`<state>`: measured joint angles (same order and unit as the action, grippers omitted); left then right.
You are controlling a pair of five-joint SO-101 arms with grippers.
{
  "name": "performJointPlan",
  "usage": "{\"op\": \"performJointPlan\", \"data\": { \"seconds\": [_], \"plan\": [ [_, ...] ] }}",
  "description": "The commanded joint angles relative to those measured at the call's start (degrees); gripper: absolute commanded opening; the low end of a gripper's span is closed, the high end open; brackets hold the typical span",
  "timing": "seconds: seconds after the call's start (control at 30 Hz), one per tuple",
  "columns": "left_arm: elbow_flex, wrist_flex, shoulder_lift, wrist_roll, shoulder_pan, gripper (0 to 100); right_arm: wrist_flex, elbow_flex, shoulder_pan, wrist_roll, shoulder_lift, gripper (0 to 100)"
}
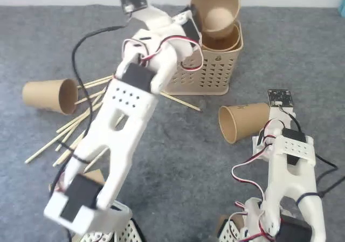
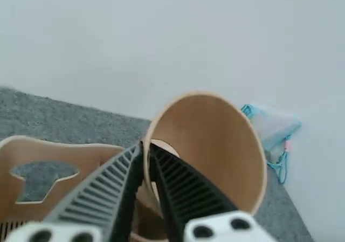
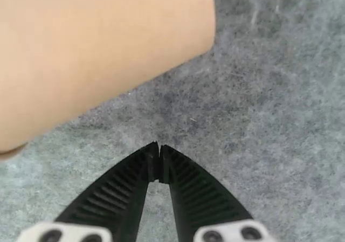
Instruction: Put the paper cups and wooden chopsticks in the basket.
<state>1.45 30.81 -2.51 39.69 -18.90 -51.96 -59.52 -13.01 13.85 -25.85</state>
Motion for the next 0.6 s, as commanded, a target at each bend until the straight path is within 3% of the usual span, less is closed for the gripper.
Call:
{"op": "performJointPlan", "data": {
  "seconds": [0.0, 0.57],
  "plan": [
    [-3.6, -1.7, 1.7, -0.4, 0.2, 1, 1.2, 0.3, -0.6, 0.6, -2.5, 0.9],
    [-6.0, 6.6, -5.6, -3.0, -0.1, 1, 1.2, 0.3, -0.6, 0.4, -2.5, 0.9]
  ]
}}
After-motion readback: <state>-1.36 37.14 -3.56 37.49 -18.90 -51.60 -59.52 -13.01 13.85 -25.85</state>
